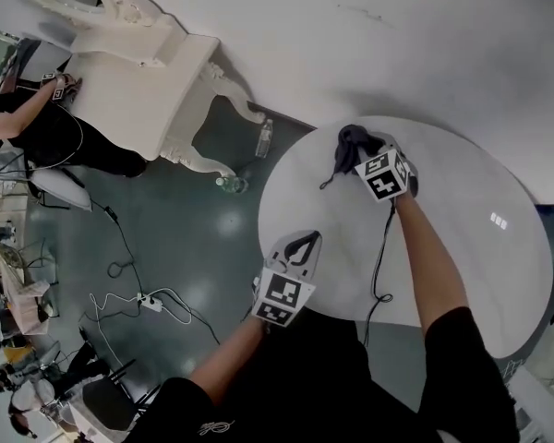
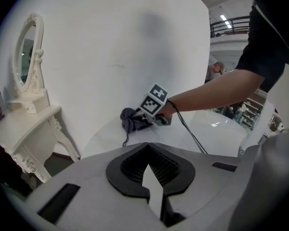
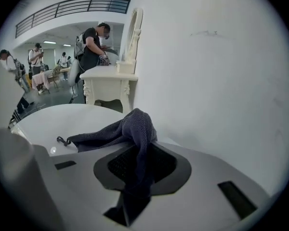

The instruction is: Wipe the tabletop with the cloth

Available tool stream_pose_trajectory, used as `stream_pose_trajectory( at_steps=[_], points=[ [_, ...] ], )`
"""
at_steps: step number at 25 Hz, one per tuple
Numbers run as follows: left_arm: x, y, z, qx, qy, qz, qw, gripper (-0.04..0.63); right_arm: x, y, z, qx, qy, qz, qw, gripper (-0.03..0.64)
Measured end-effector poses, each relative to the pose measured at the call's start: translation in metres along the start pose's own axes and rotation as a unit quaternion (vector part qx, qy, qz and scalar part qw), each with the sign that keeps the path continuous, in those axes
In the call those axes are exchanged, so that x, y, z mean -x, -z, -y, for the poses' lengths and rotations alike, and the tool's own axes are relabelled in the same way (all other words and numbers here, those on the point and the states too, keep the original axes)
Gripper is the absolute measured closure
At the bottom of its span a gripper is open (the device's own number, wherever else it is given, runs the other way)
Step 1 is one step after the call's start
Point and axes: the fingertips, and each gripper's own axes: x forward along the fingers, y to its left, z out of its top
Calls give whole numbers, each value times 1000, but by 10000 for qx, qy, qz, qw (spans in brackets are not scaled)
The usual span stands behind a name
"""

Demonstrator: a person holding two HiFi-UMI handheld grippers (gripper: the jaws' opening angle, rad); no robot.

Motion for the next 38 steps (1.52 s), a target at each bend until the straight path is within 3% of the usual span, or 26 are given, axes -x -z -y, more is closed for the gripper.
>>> stream_pose_trajectory(
  at_steps=[7,10,14,22,38],
  points=[
    [-16,-3,9,104,-63,-37,9999,588,-10,-2,41,78,193,89,9997,557],
    [-21,-1,11,135,-59,-63,9999,588,-6,0,38,144,202,155,9996,559],
    [-22,1,18,86,9,-106,9999,588,9,12,23,479,164,137,9986,561],
    [-14,13,31,-29,170,-49,9998,588,52,47,-22,534,-281,34,9982,561],
    [35,70,85,-295,673,-98,9972,588,149,117,-135,278,-168,-354,9988,561]
  ],
)
